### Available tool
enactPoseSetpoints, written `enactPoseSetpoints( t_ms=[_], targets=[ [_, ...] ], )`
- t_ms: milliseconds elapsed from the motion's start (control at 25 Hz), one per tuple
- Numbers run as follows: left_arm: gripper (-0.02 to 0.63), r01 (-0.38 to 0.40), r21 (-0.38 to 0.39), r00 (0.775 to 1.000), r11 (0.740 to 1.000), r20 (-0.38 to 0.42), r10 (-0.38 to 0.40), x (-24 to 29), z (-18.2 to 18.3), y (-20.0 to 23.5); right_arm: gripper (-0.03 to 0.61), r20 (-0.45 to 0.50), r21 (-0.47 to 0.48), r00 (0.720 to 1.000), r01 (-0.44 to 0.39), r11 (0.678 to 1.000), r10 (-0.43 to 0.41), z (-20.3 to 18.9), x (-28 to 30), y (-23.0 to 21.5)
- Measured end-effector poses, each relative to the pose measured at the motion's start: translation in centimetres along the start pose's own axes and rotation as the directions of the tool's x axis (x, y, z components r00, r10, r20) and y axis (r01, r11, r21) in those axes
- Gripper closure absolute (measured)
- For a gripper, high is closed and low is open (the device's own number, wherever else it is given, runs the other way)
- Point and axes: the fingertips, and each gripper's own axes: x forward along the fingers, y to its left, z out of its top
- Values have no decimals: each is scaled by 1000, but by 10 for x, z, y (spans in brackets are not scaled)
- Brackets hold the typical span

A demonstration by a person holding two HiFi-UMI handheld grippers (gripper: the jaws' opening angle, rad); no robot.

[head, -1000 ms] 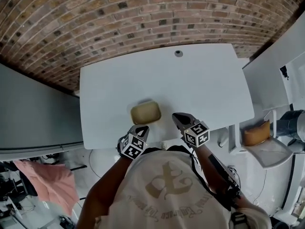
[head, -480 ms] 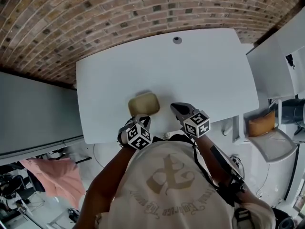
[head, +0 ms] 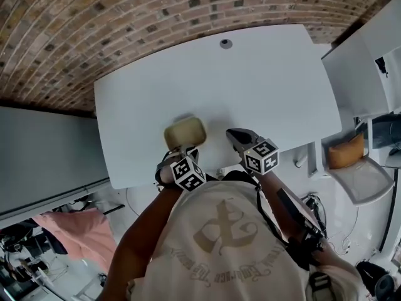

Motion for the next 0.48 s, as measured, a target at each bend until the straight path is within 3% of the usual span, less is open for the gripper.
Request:
enactPoseSetpoints(
  t_ms=[480],
  targets=[
    [558, -20, 64, 996, 998, -88, 26, 13, -8, -1, 570, 6, 34, 1000, 17, 999, -17, -9, -8, -11]
  ],
)
